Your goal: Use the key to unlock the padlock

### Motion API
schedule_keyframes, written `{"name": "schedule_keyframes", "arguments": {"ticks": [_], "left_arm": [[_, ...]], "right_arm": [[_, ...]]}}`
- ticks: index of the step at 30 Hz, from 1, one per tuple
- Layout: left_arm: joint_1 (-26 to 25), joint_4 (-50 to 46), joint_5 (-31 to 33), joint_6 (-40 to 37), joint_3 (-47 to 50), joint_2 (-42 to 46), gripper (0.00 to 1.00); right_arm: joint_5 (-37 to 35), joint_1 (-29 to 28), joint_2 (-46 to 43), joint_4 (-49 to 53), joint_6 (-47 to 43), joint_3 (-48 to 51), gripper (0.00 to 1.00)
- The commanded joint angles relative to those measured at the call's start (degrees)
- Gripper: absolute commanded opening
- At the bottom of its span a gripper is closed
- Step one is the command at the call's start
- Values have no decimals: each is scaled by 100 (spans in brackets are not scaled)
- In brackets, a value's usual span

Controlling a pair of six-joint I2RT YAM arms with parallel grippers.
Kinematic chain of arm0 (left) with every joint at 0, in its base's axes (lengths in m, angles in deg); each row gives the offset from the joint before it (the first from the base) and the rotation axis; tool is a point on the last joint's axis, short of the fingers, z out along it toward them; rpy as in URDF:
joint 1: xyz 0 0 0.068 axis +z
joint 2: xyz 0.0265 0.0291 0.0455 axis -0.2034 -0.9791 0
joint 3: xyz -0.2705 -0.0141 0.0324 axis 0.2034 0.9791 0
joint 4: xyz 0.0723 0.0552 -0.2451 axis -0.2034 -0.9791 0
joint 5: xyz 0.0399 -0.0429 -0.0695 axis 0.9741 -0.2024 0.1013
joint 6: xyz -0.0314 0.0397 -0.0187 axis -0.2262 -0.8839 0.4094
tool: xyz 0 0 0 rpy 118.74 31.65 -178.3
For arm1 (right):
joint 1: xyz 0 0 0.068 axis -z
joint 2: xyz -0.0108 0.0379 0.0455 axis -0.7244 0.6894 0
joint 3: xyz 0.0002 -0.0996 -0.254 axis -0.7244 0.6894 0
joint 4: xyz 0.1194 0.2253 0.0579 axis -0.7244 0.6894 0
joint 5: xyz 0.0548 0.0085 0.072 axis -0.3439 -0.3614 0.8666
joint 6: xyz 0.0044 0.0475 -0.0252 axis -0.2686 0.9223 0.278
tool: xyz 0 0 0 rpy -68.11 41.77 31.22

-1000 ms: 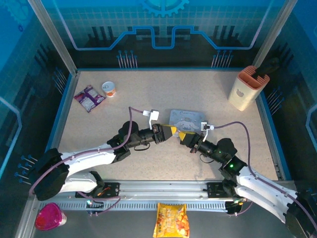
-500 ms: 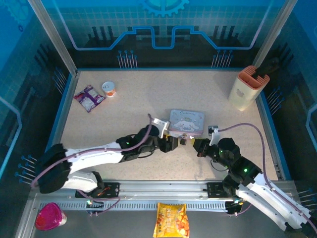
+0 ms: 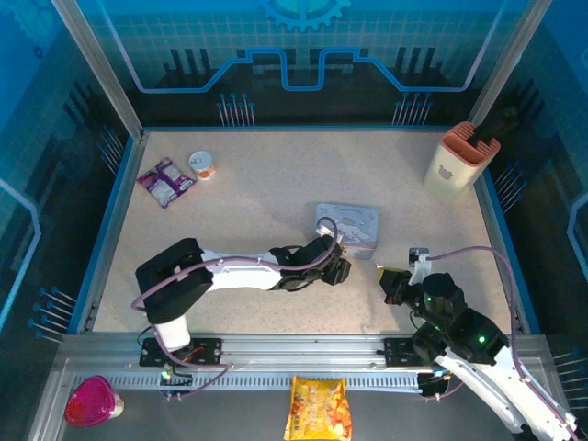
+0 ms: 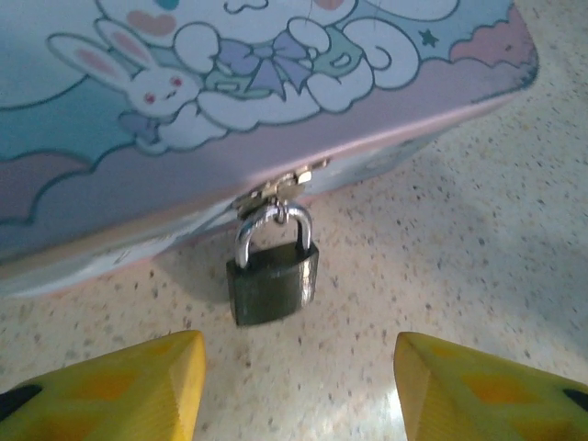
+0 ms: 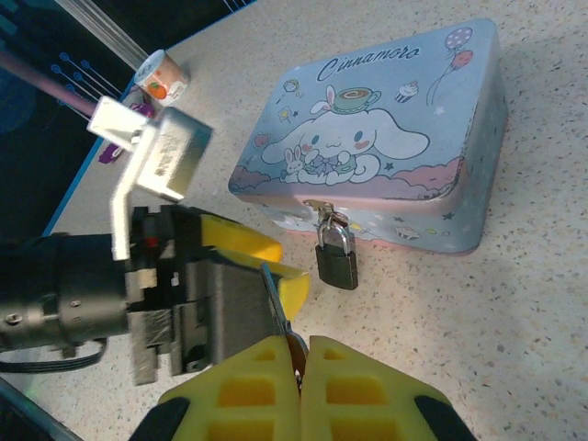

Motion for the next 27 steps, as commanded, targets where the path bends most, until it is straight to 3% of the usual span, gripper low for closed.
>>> {"name": "schedule_keyframes", "arguments": {"ticks": [1, 14, 21, 27], "left_arm": [[-81, -277, 339, 149, -324, -281, 58], [-129, -1318, 1077, 509, -1372, -1163, 60], [-103, -1781, 1181, 655, -1810, -1493, 53], [-76, -1638, 1083, 613, -1865, -1554, 44]], "right_arm": [[-113, 46, -297, 522, 100, -164, 0], [109, 46, -327, 380, 95, -173, 0], [171, 46, -327, 327, 161, -123, 0], [218, 44, -327, 228, 327, 35, 0]]}}
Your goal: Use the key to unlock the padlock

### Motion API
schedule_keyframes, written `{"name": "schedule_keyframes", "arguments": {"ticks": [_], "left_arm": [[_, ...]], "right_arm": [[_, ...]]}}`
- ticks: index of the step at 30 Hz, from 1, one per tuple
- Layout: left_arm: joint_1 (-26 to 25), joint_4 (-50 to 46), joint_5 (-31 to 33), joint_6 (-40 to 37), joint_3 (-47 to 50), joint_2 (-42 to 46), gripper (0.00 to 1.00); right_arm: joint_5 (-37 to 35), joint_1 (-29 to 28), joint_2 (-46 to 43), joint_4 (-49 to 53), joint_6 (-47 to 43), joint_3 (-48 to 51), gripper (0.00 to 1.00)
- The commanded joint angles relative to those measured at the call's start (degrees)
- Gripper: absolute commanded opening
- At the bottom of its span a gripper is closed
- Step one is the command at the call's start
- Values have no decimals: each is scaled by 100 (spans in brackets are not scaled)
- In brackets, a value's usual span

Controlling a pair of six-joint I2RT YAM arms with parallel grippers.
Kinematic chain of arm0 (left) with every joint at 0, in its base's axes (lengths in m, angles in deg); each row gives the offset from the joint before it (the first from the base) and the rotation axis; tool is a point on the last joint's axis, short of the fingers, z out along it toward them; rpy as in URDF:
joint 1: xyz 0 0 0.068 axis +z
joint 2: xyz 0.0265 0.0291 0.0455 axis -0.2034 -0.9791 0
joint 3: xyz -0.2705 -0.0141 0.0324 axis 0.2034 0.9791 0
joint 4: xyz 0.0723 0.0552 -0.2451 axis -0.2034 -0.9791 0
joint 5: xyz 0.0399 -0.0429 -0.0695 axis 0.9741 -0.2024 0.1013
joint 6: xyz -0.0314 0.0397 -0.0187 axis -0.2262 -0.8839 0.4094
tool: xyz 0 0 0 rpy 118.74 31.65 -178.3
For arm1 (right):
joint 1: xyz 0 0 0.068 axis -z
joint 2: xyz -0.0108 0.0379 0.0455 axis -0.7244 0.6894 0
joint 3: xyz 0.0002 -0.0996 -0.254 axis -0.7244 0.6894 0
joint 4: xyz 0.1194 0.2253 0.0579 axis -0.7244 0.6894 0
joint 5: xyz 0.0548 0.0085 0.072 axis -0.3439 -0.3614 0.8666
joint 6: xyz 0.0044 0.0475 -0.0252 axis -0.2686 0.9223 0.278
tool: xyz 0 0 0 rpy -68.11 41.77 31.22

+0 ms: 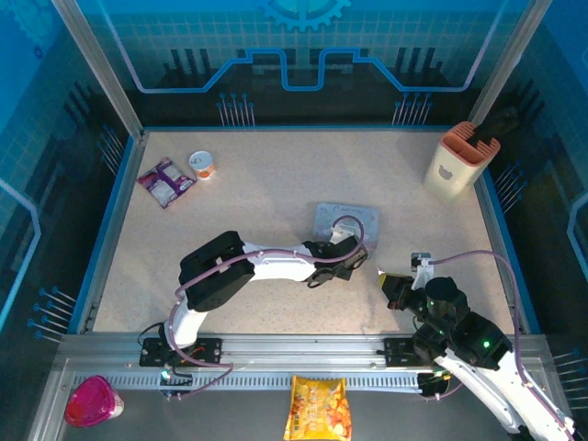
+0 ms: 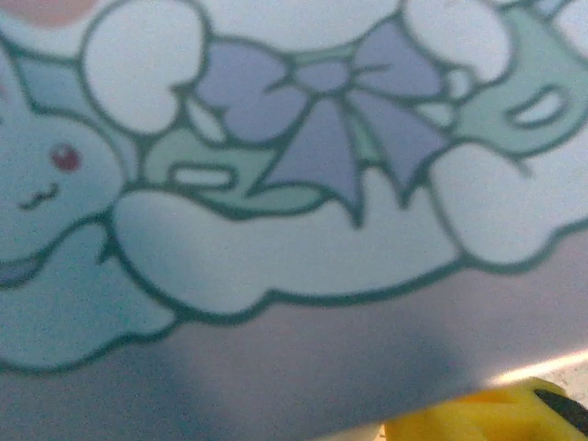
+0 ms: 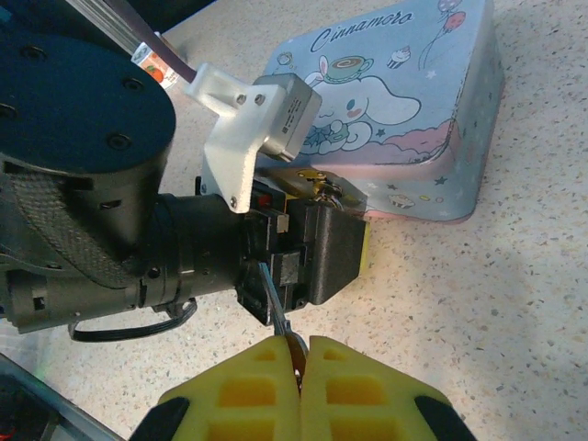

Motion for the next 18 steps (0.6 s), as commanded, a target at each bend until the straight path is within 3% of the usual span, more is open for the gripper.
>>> {"name": "schedule_keyframes", "arguments": {"ticks": [1, 11, 18], "left_arm": [[37, -112, 88, 26, -146, -70, 42], [451, 200, -122, 185, 532, 564, 21], [968, 108, -656, 416, 1209, 1416, 16]], "right_arm": [[61, 43, -82, -211, 203, 97, 0], [536, 25, 598, -1359, 523, 751, 0], [640, -247, 1773, -3418, 536, 1355, 0]]}}
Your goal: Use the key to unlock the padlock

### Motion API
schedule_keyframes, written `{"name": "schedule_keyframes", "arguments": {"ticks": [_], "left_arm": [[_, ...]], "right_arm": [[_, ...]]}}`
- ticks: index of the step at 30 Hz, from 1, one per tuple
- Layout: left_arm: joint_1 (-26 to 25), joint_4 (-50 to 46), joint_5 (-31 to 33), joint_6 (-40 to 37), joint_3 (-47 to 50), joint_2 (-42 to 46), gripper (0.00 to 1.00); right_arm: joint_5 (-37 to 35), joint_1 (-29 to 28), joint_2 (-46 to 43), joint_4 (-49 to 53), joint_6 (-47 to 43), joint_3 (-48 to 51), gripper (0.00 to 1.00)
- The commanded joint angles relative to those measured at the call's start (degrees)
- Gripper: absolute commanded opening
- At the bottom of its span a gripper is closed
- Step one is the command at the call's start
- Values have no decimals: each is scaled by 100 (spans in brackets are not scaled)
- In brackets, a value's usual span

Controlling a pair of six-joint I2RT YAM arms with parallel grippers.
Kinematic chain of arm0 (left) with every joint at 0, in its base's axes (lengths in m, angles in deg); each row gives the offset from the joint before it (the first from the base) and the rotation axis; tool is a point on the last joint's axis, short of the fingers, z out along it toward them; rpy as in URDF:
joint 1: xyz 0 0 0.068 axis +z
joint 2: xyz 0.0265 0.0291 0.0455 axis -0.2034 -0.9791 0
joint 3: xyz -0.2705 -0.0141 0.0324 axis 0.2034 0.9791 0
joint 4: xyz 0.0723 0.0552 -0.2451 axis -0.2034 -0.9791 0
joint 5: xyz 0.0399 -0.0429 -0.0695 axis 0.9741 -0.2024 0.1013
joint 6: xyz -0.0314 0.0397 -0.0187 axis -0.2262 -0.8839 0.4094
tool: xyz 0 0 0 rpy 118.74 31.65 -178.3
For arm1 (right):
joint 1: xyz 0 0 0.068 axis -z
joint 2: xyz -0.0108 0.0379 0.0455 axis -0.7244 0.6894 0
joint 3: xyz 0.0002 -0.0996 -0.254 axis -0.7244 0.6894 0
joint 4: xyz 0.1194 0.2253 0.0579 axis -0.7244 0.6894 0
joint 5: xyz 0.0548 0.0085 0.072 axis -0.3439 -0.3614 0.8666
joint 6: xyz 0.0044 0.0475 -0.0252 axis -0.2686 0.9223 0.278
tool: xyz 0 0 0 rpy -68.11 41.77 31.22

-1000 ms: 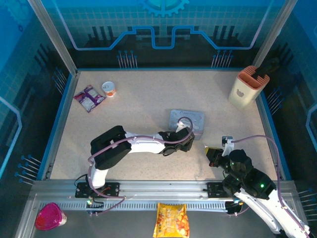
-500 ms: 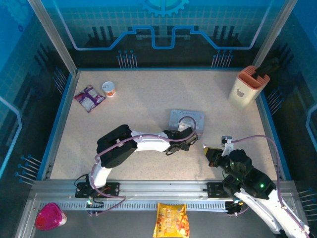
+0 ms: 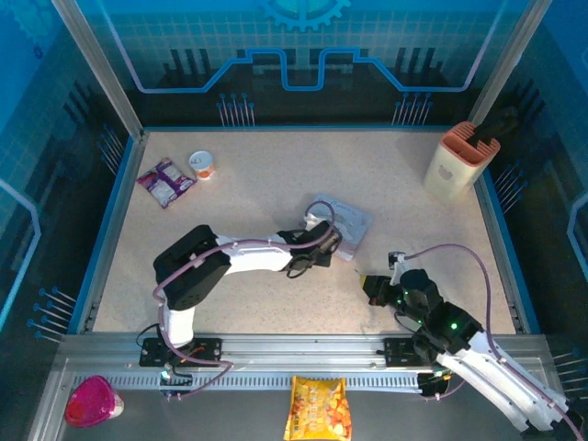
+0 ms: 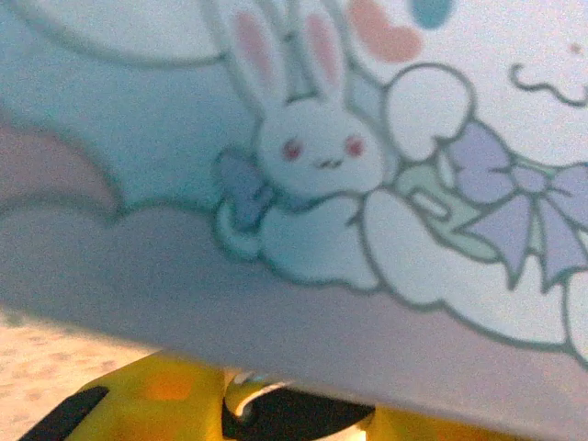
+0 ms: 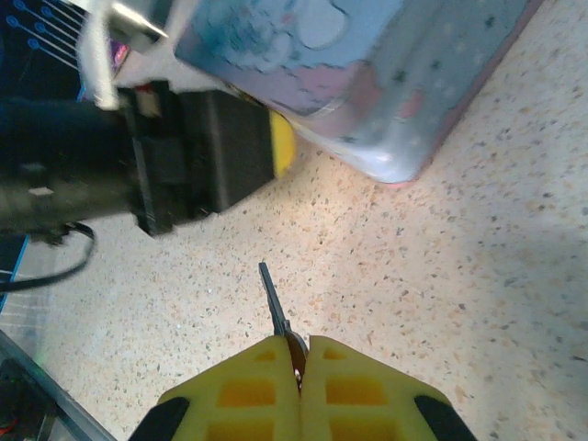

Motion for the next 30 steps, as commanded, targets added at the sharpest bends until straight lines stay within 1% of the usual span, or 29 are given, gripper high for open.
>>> {"name": "schedule_keyframes", "arguments": {"ticks": [1, 2, 4, 8, 10, 14, 16, 18, 21, 25, 30], "left_arm": [[214, -113, -344, 288, 280, 581, 16], [274, -149, -405, 342, 356, 674, 15], [391, -209, -628, 486, 516, 902, 18], [493, -401, -1179, 798, 599, 1121, 15], [502, -394, -1455, 1023, 665, 1209, 14], [522, -140, -1955, 1493, 835, 1352, 14], [548, 93, -2203, 1750, 971, 1437, 14], [557, 250, -2366, 1921, 1047, 1533, 13], [563, 298, -2419, 2071, 1098, 1726, 13], [583, 619, -2392, 2459, 1413, 2066, 13], [586, 940, -2473, 2806, 1633, 2245, 12]], "right_arm": [[-3, -292, 581, -1611, 30, 247, 0], [-99, -397, 799, -1890, 5, 285, 0], [-381, -712, 1311, -2524, -109, 328, 0], [-1072, -1437, 2250, -3556, -412, 279, 0], [-1345, -1727, 2778, -4263, -506, 267, 0], [-1498, -1968, 3720, -4964, -444, 120, 0], [-1485, -1987, 4106, -5532, -313, 209, 0], [-1481, -1992, 4336, -5804, -250, 249, 0], [-1561, -2026, 4477, -5861, -236, 255, 0], [-1579, -2026, 4485, -6007, -314, 308, 0], [-1577, -2026, 4498, -6005, -288, 300, 0]]}}
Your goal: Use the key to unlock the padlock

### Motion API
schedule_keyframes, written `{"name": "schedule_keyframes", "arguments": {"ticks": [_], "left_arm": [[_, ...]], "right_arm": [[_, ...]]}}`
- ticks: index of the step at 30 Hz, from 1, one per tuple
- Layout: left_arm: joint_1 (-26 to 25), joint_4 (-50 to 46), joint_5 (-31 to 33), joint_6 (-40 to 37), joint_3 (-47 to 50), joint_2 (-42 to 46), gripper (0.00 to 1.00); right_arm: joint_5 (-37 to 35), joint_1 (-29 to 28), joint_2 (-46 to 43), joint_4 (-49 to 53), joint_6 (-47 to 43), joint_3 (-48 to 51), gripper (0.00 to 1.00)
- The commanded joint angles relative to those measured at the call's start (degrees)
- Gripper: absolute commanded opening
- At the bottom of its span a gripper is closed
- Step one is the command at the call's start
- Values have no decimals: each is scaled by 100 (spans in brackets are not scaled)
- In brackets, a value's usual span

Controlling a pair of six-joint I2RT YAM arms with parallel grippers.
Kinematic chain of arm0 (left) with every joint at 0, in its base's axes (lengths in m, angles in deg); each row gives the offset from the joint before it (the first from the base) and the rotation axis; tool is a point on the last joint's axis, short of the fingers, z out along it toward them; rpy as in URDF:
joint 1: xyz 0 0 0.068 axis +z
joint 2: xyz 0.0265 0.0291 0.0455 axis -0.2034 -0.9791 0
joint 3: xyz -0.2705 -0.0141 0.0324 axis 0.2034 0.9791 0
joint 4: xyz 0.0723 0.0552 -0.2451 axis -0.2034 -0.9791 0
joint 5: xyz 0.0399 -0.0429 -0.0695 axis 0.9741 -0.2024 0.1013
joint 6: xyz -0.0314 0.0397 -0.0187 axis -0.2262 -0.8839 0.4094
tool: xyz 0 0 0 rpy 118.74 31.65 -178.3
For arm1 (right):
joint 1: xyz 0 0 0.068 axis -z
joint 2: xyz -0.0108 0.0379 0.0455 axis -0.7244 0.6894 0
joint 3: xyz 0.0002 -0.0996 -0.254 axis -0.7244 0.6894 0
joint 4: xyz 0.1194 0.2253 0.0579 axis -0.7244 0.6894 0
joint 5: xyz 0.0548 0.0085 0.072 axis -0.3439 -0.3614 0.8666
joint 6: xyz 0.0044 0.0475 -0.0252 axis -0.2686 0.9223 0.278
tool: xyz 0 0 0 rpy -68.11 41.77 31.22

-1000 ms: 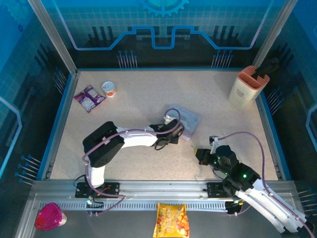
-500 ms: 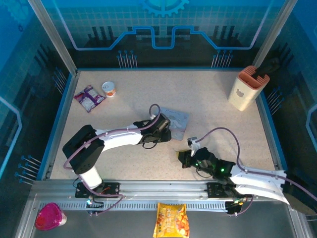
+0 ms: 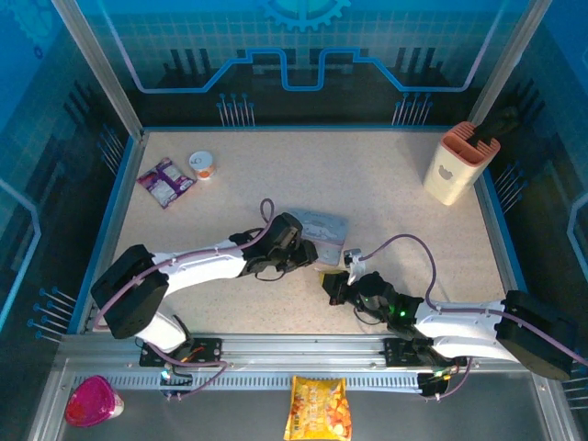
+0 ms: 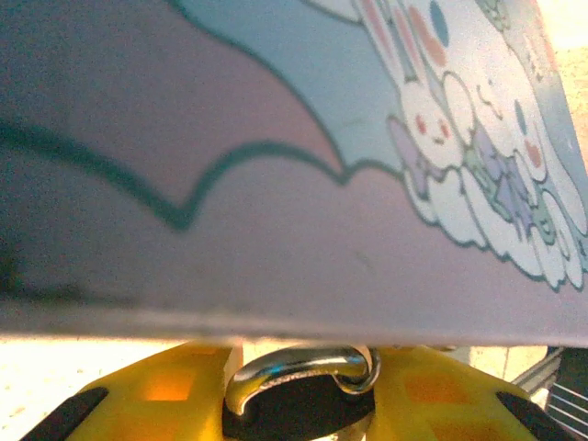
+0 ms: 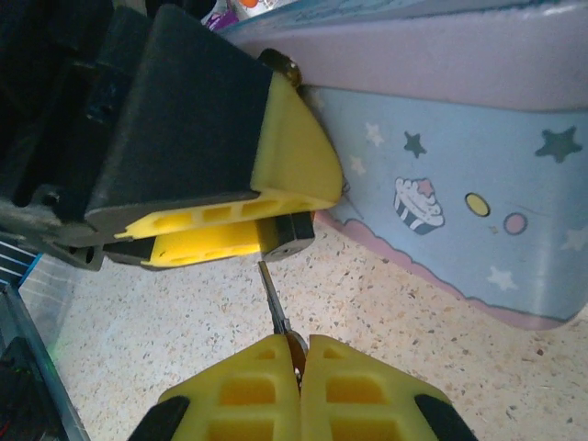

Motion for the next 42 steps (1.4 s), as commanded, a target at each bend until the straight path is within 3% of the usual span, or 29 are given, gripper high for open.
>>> {"name": "schedule_keyframes", "arguments": {"ticks": [1, 42], "left_arm": [[40, 517, -193, 392, 117, 245, 12], [42, 1354, -357, 1051, 665, 630, 9]], "right_arm": [[-159, -81, 28, -354, 60, 57, 0], [-267, -13, 574, -1095, 349, -7, 0]]}}
